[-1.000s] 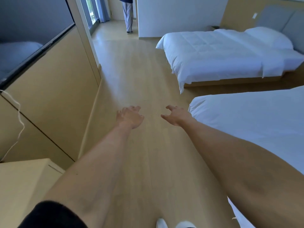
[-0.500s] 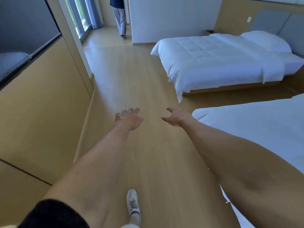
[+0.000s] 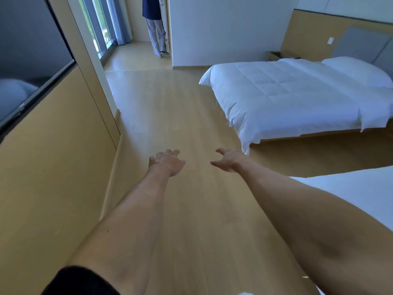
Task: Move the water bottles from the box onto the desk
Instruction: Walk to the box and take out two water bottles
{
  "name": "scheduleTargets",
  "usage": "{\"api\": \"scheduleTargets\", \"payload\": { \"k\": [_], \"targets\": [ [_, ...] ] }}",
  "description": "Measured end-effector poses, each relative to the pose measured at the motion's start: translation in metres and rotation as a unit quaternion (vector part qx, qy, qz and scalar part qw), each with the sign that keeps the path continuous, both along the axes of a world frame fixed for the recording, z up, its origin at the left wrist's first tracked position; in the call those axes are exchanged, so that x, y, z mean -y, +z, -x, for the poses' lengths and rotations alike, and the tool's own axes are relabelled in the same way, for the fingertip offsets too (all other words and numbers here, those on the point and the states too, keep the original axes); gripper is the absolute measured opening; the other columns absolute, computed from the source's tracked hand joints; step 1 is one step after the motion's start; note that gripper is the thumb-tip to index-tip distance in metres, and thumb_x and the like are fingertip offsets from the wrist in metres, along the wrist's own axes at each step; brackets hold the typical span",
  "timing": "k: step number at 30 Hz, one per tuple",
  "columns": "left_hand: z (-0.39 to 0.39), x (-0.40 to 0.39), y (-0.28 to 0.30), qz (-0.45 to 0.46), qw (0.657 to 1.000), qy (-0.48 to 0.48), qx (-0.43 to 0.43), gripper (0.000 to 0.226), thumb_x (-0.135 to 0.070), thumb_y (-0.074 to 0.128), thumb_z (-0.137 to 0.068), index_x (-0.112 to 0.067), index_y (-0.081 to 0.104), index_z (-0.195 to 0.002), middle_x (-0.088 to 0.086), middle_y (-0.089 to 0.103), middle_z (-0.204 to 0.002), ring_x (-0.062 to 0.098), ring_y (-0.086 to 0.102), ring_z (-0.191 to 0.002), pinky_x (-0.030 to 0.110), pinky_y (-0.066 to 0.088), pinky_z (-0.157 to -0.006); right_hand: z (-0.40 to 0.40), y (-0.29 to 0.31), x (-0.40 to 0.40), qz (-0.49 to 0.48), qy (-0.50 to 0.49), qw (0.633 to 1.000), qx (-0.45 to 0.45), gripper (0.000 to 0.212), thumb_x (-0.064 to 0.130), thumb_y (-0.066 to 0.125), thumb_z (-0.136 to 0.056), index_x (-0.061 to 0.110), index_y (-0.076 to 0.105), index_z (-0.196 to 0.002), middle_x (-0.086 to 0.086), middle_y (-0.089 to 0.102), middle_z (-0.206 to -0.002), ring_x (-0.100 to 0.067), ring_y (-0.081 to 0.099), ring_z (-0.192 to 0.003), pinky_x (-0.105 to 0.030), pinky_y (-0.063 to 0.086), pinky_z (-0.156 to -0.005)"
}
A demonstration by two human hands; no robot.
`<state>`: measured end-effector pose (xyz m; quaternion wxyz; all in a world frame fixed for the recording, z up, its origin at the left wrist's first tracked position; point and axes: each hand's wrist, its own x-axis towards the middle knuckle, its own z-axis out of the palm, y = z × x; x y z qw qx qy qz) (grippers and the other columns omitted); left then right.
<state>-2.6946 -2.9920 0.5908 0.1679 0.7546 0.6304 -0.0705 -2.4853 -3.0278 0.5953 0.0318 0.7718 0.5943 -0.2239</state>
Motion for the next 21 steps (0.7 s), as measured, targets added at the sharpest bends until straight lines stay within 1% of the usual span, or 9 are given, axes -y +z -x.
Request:
{"api": "scheduleTargets", "payload": {
  "k": [6, 11, 16, 21],
  "targets": [
    [-0.020, -0.103, -0.014, 0.008, 1.000, -0.019, -0.013, 0.057, -0.049, 0.037, -0.103, -0.031, 0.029, -0.157, 0.001, 0.027, -0.164, 0.029, 0.032, -0.147, 0.045, 0.026, -0.117, -0.018, -0.011, -0.094, 0.007, -0.016, 1.000, -0.011, 0.068, 0.060, 0.047, -0.094, 0.036, 0.027, -0.154, 0.001, 0.033, -0.159, -0.023, 0.037, -0.142, -0.042, 0.037, -0.113],
    [-0.048, -0.194, -0.033, 0.019, 0.999, -0.023, -0.022, 0.057, -0.048, 0.036, -0.103, -0.031, 0.028, -0.157, 0.000, 0.027, -0.164, 0.029, 0.031, -0.147, 0.047, 0.024, -0.117, -0.052, -0.031, -0.184, 0.017, -0.028, 0.999, -0.025, 0.067, 0.058, 0.047, -0.095, 0.037, 0.026, -0.154, 0.003, 0.034, -0.158, -0.023, 0.038, -0.141, -0.041, 0.038, -0.111],
    [-0.090, -0.308, -0.039, 0.016, 0.999, -0.016, -0.030, 0.056, -0.047, 0.036, -0.103, -0.030, 0.029, -0.156, 0.001, 0.030, -0.163, 0.029, 0.031, -0.147, 0.048, 0.024, -0.116, -0.093, -0.044, -0.297, 0.019, -0.026, 0.999, -0.043, 0.068, 0.058, 0.048, -0.095, 0.034, 0.026, -0.155, 0.000, 0.034, -0.158, -0.025, 0.037, -0.142, -0.043, 0.036, -0.113],
    [-0.136, -0.423, -0.026, 0.008, 1.000, -0.005, -0.021, 0.057, -0.048, 0.037, -0.103, -0.031, 0.029, -0.156, 0.000, 0.029, -0.163, 0.028, 0.029, -0.148, 0.048, 0.022, -0.117, -0.133, -0.035, -0.414, 0.022, -0.011, 0.999, -0.045, 0.068, 0.059, 0.048, -0.094, 0.035, 0.027, -0.155, 0.002, 0.036, -0.158, -0.024, 0.037, -0.142, -0.042, 0.036, -0.113]
  ]
}}
